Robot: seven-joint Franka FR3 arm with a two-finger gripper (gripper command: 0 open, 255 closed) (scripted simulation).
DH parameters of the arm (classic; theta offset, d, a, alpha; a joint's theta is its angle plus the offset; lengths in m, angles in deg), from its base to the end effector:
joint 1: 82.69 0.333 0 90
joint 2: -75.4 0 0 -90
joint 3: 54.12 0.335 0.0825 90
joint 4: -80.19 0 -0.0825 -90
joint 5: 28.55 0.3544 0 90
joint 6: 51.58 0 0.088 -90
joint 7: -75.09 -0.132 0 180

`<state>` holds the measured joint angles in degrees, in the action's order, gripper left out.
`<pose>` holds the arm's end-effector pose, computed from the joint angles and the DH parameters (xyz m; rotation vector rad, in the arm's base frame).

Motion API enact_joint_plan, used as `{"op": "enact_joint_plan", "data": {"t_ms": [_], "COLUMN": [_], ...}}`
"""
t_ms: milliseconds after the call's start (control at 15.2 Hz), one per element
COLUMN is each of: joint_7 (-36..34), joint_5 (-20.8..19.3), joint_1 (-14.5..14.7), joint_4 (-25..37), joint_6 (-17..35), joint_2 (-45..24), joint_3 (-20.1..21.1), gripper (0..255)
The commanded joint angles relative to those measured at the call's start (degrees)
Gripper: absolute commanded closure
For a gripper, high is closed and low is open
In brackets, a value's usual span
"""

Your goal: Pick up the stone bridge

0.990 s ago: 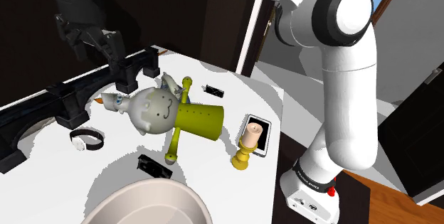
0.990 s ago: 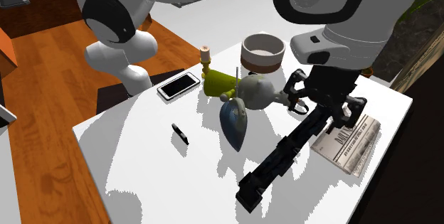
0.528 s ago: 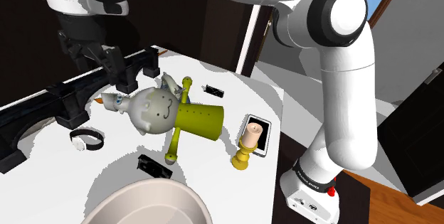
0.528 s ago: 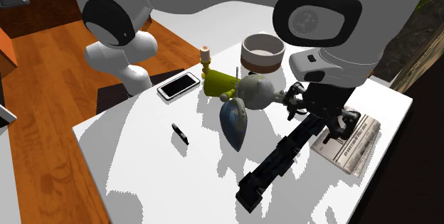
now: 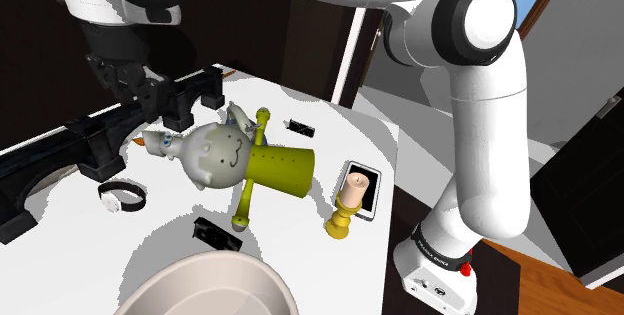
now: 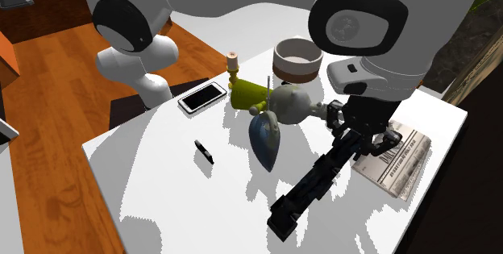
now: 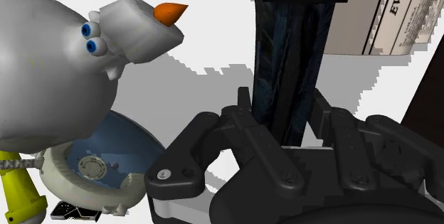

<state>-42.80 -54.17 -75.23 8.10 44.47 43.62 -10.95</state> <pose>0.5458 0.3947 0.4942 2.5795 -1.7756 0.1185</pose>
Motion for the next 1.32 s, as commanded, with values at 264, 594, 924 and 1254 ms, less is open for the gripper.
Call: {"op": "enact_joint_plan", "data": {"t_ms": [264,594,924,1254], "joint_7": [0.28,0.99,1.78,2.41], "joint_5": [-0.02,-0.28,-1.00,-1.77], "joint_1": [0.52,2.16,4.53,6.57], "joint_4": [1.80,7.03,13.52,18.60], "joint_6": [-1.53,-5.80,-10.58,-14.00], "joint_2": [-0.19,-0.84,-2.16,-3.48], "joint_3": [-0.02,-0.17,-0.59,-1.06], "gripper": [255,255,255,255]}}
